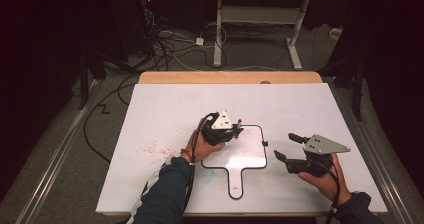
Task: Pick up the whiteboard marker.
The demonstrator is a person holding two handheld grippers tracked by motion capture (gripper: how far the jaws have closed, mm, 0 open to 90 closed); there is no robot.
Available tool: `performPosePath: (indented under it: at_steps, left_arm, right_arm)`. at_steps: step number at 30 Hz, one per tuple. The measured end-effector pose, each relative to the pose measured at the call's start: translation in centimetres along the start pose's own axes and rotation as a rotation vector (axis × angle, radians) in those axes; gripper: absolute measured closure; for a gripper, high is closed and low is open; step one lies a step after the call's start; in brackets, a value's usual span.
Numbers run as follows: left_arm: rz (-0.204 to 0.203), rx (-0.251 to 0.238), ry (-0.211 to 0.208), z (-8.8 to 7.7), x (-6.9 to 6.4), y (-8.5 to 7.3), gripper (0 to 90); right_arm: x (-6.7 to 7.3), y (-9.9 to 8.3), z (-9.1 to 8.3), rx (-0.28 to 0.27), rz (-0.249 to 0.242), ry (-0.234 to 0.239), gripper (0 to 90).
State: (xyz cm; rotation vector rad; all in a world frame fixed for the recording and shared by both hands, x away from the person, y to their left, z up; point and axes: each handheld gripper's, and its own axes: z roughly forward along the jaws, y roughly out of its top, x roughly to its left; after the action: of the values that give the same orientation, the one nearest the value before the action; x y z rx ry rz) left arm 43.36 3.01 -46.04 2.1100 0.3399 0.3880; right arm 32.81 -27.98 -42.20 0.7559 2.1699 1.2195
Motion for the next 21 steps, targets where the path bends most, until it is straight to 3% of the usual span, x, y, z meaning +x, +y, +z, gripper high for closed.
performPosePath:
  at_steps: [8, 10, 13, 14, 17, 19, 21]
  left_arm:
    - [-0.029, 0.018, 0.086, -2.8, 1.6, -2.2, 78.9]
    - [-0.040, 0.015, 0.103, -3.1, 2.0, -2.5, 78.9]
    - [-0.018, 0.000, 0.117, -3.1, 2.4, -2.6, 78.9]
    - [-0.049, 0.004, 0.131, -3.1, 2.3, -2.8, 78.9]
    - [-0.045, 0.004, 0.132, -3.1, 2.4, -2.8, 78.9]
    - [-0.037, 0.015, 0.154, -3.4, 2.6, -3.1, 78.9]
    - [-0.057, 0.006, 0.159, -3.7, 2.9, -3.4, 78.9]
  right_arm:
    - [0.0, 0.0, 0.2, 0.011, 0.000, -0.006, 25.8]
    - [0.0, 0.0, 0.2, 0.013, -0.001, -0.004, 25.8]
    - [0.1, 0.0, 0.3, 0.015, -0.003, -0.003, 25.8]
    - [0.1, 0.0, 0.3, 0.015, -0.007, -0.003, 25.8]
    - [0.1, 0.0, 0.4, 0.017, -0.010, -0.001, 25.8]
    - [0.1, -0.1, 0.3, 0.017, -0.011, -0.001, 25.8]
    - [0.1, -0.1, 0.3, 0.019, -0.011, -0.004, 25.8]
